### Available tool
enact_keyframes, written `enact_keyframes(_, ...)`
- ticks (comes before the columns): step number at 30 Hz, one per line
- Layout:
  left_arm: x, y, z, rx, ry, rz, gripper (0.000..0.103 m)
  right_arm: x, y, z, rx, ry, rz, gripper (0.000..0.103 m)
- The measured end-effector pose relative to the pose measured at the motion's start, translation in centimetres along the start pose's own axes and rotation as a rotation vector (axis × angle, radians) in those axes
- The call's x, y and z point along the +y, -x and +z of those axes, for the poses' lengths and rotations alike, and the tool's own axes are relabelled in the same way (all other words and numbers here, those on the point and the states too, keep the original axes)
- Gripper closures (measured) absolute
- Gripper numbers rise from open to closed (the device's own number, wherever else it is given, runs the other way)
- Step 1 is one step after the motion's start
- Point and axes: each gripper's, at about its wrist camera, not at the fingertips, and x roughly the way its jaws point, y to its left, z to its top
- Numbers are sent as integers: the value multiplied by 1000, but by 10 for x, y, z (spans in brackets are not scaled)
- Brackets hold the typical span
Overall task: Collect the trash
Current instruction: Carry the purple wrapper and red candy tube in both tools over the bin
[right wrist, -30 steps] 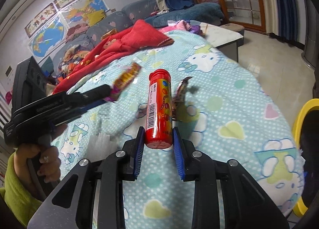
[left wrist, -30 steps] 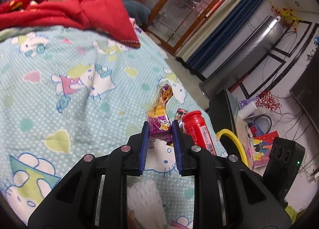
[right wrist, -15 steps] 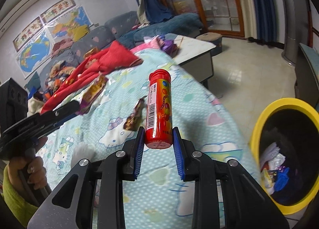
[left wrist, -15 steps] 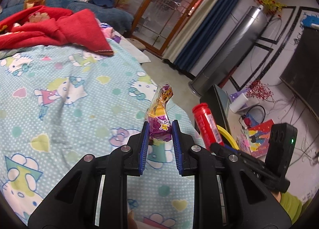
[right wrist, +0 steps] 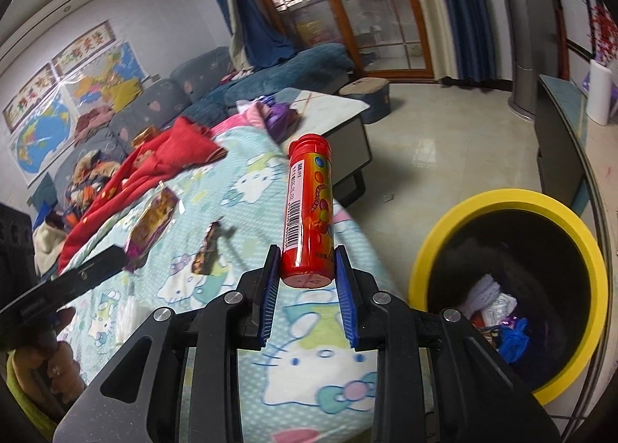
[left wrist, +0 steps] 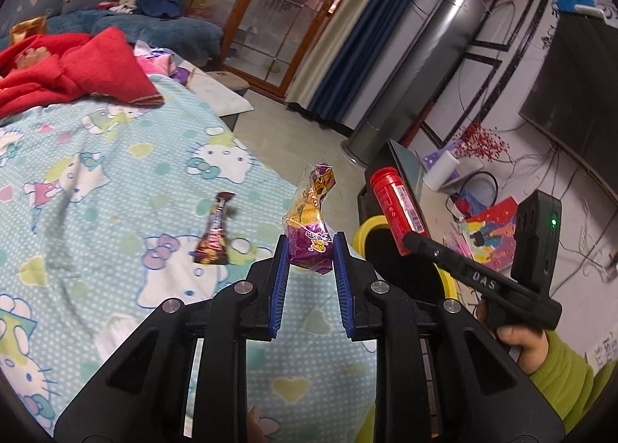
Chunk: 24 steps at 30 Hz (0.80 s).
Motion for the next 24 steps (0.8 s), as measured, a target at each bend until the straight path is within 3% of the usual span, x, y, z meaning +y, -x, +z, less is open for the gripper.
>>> enact_keyframes(24, -91, -53, -19, 107, -199, -82, 86, -91, 28, -5, -67, -152, -204, 76)
